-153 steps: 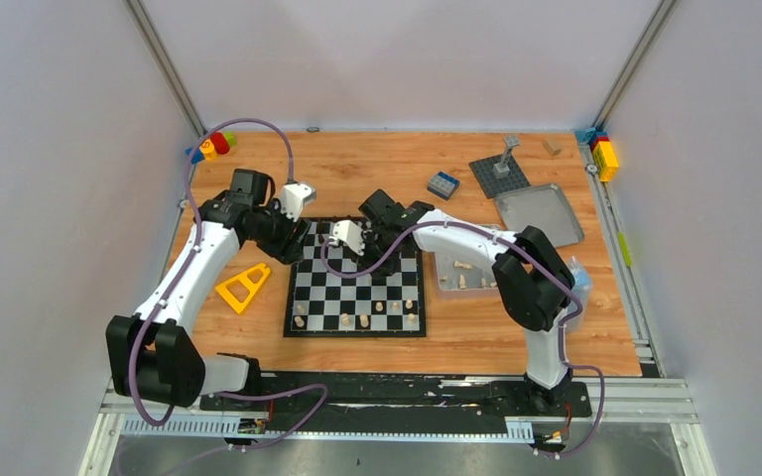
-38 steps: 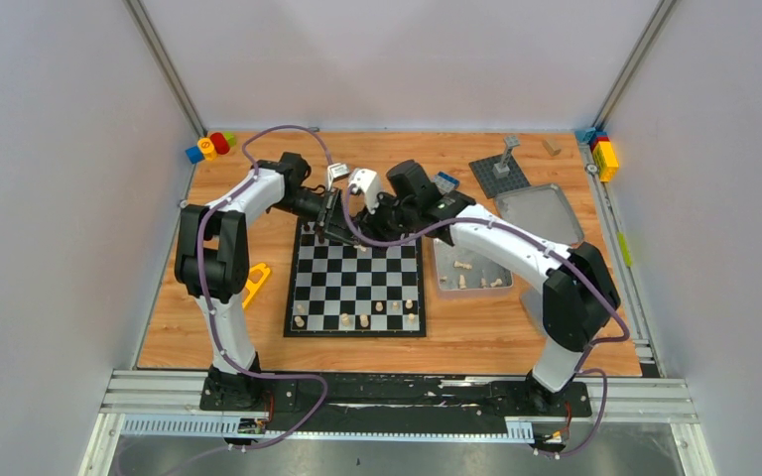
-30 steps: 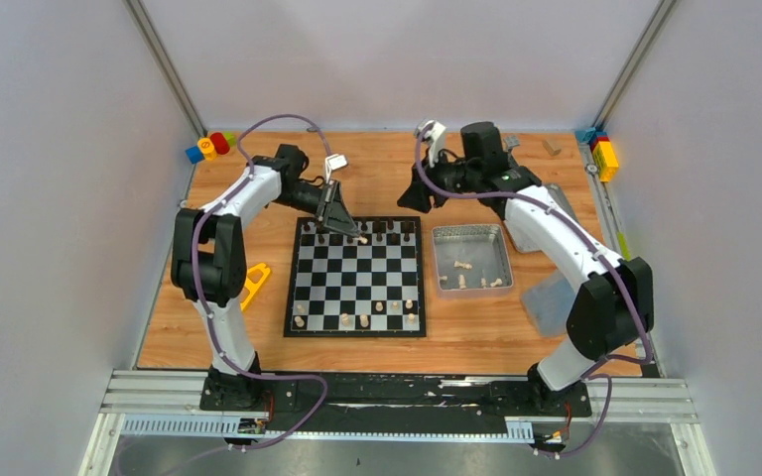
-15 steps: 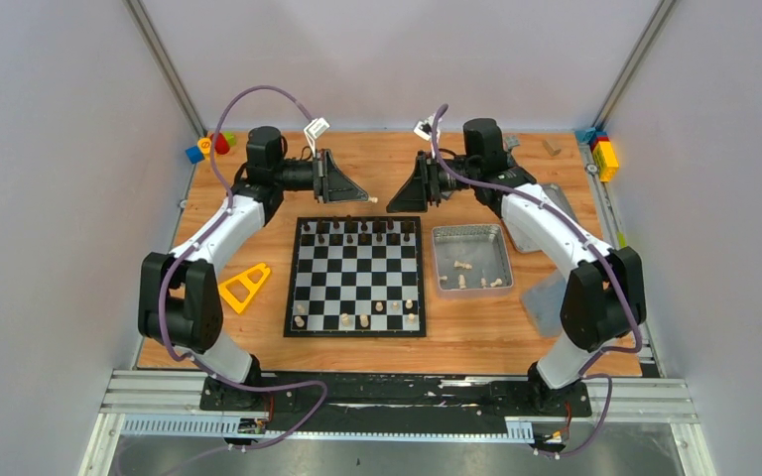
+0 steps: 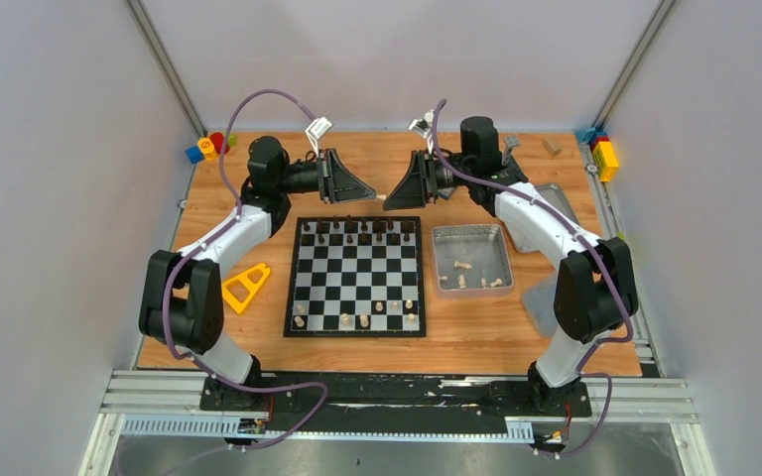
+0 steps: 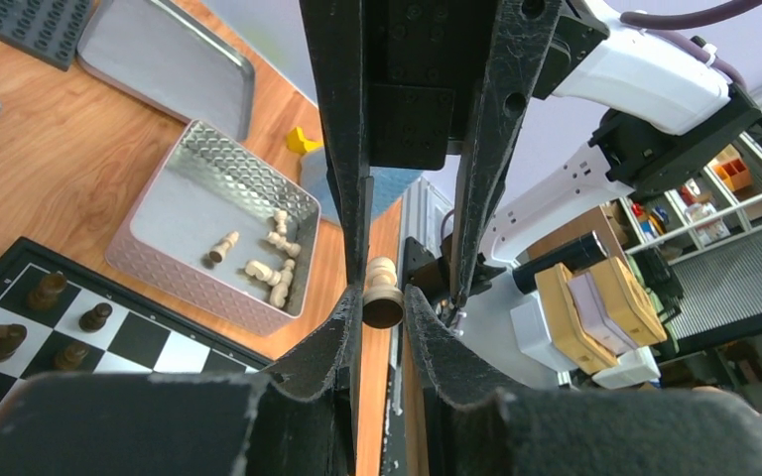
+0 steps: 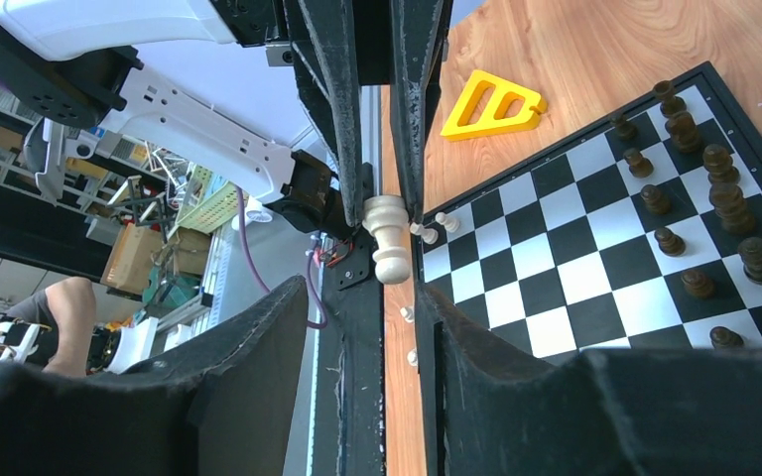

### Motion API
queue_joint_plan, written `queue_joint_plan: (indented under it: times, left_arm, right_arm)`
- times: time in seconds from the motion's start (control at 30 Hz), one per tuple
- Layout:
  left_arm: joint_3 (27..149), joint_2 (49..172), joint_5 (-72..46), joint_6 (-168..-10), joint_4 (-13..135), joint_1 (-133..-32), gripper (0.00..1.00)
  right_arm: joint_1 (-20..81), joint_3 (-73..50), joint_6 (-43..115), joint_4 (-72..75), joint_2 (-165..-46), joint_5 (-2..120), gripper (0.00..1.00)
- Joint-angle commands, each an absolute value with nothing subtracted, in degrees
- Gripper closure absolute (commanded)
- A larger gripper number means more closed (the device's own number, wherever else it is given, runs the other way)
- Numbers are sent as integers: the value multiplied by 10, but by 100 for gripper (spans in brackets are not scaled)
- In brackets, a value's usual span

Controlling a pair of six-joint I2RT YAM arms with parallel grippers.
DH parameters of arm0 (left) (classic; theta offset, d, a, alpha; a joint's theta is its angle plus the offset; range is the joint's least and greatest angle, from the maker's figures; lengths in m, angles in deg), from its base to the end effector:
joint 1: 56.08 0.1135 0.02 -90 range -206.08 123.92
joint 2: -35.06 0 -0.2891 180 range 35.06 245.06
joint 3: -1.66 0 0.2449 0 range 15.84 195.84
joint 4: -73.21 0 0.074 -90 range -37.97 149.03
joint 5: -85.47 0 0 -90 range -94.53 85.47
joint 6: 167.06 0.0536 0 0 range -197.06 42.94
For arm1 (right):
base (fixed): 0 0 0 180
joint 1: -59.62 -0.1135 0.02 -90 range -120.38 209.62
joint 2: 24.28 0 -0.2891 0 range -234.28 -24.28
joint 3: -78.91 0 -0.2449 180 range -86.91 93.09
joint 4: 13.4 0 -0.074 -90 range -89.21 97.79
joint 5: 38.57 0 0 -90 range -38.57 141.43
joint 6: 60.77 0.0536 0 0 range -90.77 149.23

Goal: Set up the chess pieces on the board
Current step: Place the chess piece on the chessboard.

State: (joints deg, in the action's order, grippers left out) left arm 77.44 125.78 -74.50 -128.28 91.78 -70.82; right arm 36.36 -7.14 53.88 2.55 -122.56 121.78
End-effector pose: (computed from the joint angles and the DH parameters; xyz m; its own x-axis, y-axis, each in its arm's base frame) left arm 0.3280 -0.1384 0.3453 -0.7365 -0.0823 -0.6714 0.6703 0.0455 -0.7407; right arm 0.3403 0.2012 0.3492 -0.6833 -0.1410 -0.7164 -0.7255 0.0208 0.6879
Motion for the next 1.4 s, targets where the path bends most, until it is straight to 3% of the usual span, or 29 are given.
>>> queue_joint_plan:
  times: [0.0,0.17,0.6,1.37]
  left_arm:
    - [768,1246,-742,-1301,969,-714,100]
    - [766,1249,-740,-1300,970,-718,100]
    - [756,1251,-739,-1291,968,-723,100]
    - [751,1253,-734,-1249,929,-723,99]
  right_arm:
    - [365,-60,561,-17,-1235,1236,57]
    - [366,-52,575,-27,-1244,1244,62]
    - [366,-46,581,-29,-1244,1241,63]
    - [375,-36,586,-29,-1251,1255,89]
